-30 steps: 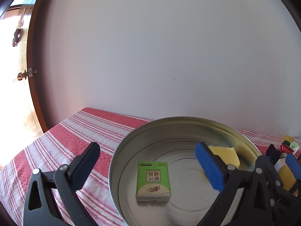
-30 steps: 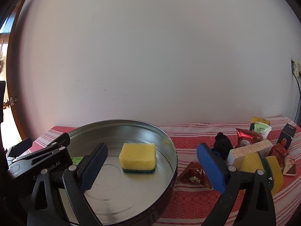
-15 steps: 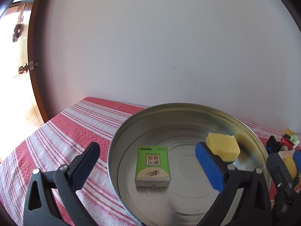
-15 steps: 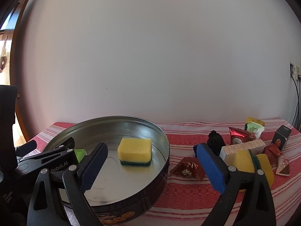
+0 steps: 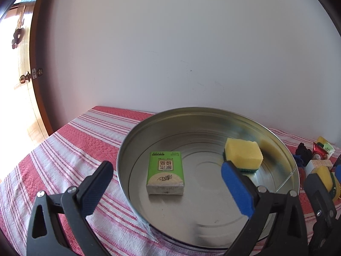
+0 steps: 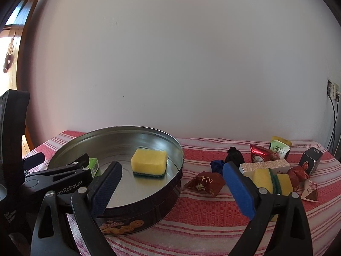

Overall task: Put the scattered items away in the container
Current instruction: 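Open both grippers to drop the tissue pack and sponge into the tin, then move both grippers back toward the remaining sponges on the table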

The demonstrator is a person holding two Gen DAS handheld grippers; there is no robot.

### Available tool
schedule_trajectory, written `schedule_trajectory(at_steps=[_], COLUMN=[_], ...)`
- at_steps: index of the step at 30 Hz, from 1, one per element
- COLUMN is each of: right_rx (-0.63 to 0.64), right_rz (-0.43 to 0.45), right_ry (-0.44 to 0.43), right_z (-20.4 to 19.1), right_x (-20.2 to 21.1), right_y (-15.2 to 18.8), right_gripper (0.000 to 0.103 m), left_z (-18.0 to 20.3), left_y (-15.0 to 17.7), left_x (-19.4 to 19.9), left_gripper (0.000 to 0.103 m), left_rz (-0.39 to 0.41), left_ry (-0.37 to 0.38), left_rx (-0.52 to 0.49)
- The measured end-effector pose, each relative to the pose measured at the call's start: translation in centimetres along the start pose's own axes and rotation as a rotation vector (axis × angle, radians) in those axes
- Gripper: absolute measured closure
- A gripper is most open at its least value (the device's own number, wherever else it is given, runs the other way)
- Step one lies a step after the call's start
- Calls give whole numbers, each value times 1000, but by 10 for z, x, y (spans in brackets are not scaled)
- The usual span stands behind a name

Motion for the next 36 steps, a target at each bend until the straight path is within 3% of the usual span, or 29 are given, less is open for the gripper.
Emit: schedule_trajectory(at_steps=[10, 17, 21, 36], right_rx=[4, -32, -73, -263], right_rz=[-18, -46, -64, -227], right_ry=[22, 54, 86, 150], right_z=[26, 63, 88, 172], right_x=[22, 36, 46, 55], right_y=[7, 16, 21, 50], right_gripper=[6, 6, 6, 6], left_z=[19, 38, 52, 132], left_y=[11, 18, 20, 36], left_x=[17, 28, 39, 82], left_gripper=[0, 0, 0, 0], left_rz=[-18, -29, 4, 34], left_ry=[63, 117, 135, 325], left_rx=[-18, -39, -80, -219])
Point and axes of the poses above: each gripper's, at about its wrist camera, not at the fingertips, and x roughly against the way its jaws point, z to its right, y to its underside, the point moved 4 cm from there along -x, roughly the way its jaws point, and after that the axes turned 4 degrees about z, right-handed, at the moved point
